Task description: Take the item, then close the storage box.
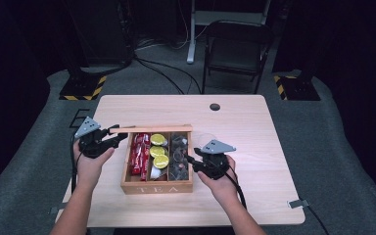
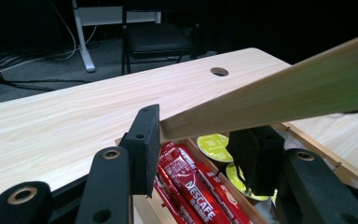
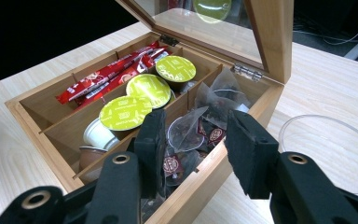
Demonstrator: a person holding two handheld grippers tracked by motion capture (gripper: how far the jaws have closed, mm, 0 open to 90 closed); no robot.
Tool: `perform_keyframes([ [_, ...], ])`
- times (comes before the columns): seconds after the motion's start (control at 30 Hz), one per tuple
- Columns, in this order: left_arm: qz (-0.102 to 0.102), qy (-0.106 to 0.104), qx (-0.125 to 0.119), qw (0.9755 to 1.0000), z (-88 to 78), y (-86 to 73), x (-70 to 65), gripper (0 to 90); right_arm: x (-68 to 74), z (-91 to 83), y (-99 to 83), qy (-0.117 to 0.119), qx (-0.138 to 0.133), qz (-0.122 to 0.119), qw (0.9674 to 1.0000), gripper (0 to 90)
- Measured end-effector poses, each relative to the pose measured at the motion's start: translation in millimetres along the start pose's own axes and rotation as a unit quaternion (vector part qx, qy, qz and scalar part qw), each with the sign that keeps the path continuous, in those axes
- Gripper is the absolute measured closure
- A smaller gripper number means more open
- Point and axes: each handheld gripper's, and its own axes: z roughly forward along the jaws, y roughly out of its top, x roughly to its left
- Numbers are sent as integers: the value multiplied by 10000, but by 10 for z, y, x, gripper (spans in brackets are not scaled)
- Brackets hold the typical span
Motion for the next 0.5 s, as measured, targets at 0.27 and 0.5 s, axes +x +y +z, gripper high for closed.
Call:
perform_keyframes([
  [0.27,23,19,32,10000,-7,-12,-11,539,16,56,-75,75,66,58,9999,583],
  [0.5,29,8,51,10000,-10,-14,-10,539,65,118,-145,151,183,-10,9997,580],
])
